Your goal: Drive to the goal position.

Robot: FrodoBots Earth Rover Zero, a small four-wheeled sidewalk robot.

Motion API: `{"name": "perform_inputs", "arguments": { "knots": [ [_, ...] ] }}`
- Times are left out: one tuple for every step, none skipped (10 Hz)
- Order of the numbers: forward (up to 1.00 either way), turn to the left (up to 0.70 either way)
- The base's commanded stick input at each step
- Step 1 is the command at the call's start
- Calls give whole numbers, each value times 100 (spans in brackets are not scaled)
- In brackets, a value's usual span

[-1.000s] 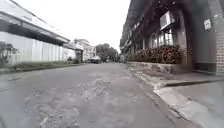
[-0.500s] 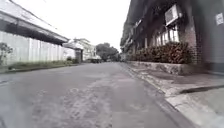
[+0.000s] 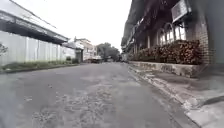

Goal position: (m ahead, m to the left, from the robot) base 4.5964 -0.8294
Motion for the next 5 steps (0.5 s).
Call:
{"name": "perform_inputs", "arguments": {
  "knots": [
    [100, 0],
    [100, 0],
    [100, 0],
    [100, 0],
    [100, 0]
  ]
}}
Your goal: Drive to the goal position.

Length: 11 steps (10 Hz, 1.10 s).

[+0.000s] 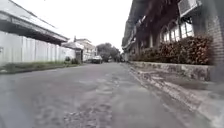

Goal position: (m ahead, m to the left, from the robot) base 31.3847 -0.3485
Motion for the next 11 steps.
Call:
{"name": "perform_inputs", "arguments": {
  "knots": [
    [100, 0],
    [100, 0],
    [100, 0],
    [100, 0],
    [100, 0],
    [100, 0],
    [100, 0],
    [100, 0],
    [100, 0],
    [100, 0],
    [100, 0]
  ]
}}
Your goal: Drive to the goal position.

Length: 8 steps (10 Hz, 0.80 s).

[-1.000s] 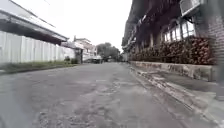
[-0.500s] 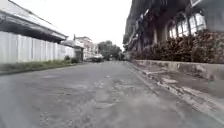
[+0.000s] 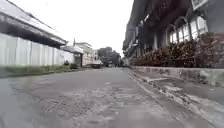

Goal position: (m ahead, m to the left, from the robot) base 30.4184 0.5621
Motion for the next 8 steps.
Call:
{"name": "perform_inputs", "arguments": {
  "knots": [
    [100, 0],
    [100, -34],
    [100, -40],
    [100, -40],
    [100, -37],
    [100, 0],
    [100, 0],
    [100, 0]
  ]
}}
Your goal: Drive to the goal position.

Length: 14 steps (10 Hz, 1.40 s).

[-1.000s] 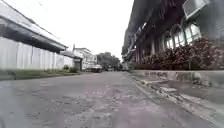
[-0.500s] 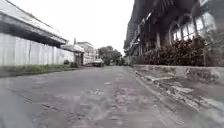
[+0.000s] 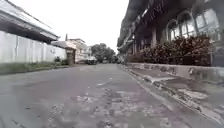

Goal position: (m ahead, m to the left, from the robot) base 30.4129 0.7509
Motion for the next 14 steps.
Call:
{"name": "perform_inputs", "arguments": {
  "knots": [
    [100, 0],
    [100, 10],
    [100, 7],
    [100, 0],
    [100, 5],
    [100, 1],
    [100, 2],
    [100, 4],
    [100, -7],
    [100, -24],
    [100, -40],
    [100, -40],
    [100, -6],
    [100, 0]
  ]
}}
